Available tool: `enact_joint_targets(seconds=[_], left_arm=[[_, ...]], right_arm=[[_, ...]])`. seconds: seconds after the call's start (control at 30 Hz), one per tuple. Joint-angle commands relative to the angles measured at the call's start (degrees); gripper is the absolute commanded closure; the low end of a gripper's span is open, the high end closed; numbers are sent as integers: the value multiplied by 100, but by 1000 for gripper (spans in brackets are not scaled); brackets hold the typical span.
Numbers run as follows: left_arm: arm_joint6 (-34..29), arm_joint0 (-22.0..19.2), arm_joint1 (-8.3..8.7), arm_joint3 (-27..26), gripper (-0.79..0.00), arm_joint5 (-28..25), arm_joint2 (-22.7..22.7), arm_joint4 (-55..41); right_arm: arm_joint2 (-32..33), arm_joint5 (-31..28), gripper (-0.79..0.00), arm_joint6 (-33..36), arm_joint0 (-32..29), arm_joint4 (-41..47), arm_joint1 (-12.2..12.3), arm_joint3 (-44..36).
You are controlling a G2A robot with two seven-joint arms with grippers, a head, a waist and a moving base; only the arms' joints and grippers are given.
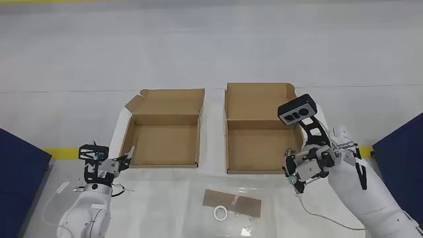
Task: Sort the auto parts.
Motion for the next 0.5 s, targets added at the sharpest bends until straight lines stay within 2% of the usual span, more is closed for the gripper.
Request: enact_joint_targets(seconds=[0.0, 0.1, 0.17, 0.47], left_arm=[[0, 0, 0, 0, -785, 0, 0, 0], [0, 0, 0, 0, -785, 0, 0, 0], [0, 0, 0, 0, -785, 0, 0, 0], [0, 0, 0, 0, -785, 0, 0, 0]], right_arm=[[-5, 11, 0, -46, -16, 24, -3, -13], [-24, 149, 0, -203, -131, 73, -29, -200], [-86, 192, 0, -217, -228, 426, -72, -258], [-438, 307, 0, -261, -288, 1225, -292, -121]])
